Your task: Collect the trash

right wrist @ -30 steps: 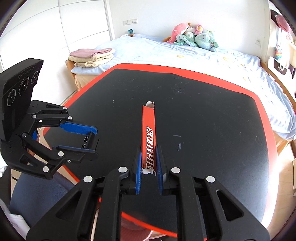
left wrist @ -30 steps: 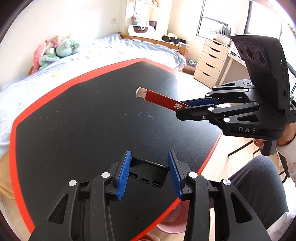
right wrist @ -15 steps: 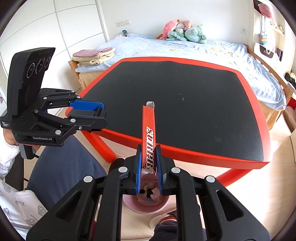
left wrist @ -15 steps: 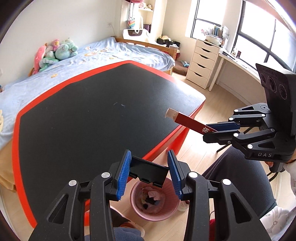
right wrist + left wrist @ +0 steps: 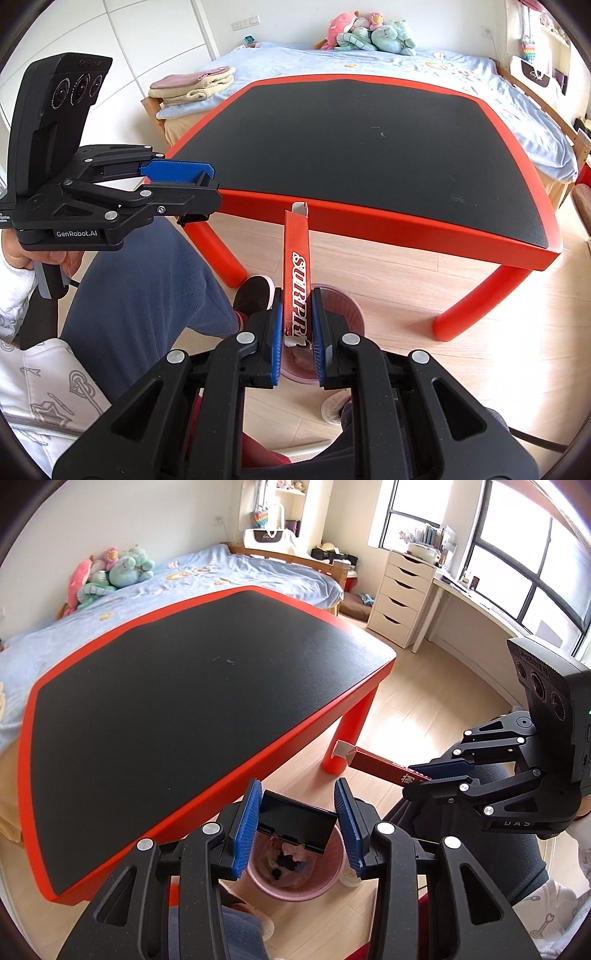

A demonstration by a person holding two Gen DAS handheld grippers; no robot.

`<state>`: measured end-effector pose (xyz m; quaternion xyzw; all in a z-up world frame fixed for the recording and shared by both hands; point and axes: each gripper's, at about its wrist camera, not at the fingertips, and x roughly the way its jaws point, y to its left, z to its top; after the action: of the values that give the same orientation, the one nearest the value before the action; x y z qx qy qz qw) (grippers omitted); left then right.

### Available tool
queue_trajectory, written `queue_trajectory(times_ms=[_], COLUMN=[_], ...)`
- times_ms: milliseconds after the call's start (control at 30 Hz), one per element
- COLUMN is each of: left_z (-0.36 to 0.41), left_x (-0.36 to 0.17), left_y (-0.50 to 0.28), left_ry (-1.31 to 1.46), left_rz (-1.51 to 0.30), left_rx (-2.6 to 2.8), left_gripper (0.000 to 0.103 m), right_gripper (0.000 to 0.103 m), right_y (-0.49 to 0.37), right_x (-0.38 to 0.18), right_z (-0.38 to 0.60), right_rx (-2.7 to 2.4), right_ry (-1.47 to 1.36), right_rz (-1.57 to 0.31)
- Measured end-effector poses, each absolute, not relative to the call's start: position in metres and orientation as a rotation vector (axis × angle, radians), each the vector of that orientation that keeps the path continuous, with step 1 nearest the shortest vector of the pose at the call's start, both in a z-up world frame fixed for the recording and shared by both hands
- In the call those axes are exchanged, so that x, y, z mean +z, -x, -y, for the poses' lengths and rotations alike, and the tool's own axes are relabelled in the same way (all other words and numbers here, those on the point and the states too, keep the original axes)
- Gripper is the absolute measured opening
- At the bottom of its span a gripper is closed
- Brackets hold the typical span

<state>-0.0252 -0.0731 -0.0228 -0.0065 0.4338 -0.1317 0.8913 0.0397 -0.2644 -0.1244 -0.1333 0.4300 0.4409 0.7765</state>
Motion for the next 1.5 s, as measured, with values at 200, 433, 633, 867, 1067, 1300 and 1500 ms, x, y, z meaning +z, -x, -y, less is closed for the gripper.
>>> queue_trajectory(times_ms=[200,433,633,867,1067,1300,1500], left_z=[0.076,0.071,0.069,0.064,0.062,0.056,0.046], left_x=[-0.023,-0.022,-0.018,-0.013,-0.010,-0.005,0.003], left_y=[0.025,0.024,0.030,0.040,0.045,0.047,0.041], left_ry=[0.015,0.040,0.061,0.070,0.075,0.087,0.092], left_rz=[-0.901,-0.895,-0.894,-0.873,-0.870,-0.856,-0.841], left_rx=[-0.281,-0.238,-0.220,-0.193,-0.172,-0.151,-0.110], left_gripper=[0.041,0.092,0.095,0.095,0.095,0.095,0.095], right_gripper=[0.019,0.093,0.100,0.100,0.100,0.100,0.100], right_y=[-0.043,-0.048,-0.045,-0.042,-0.042,-0.046,-0.061], right_x=[-0.125,-0.121,-0.119,-0.115,-0.111,-0.101,-0.083], right_z=[0.266,0.275,0.273,0.271,0.269,0.267,0.262], right_rx=[0.957,0.917,0.908,0.910,0.904,0.913,0.898], right_ry=[0.281,0.219,0.195,0.178,0.170,0.171,0.167], right_rz=[-0.936,-0.919,-0.913,-0.923,-0.918,-0.899,-0.864])
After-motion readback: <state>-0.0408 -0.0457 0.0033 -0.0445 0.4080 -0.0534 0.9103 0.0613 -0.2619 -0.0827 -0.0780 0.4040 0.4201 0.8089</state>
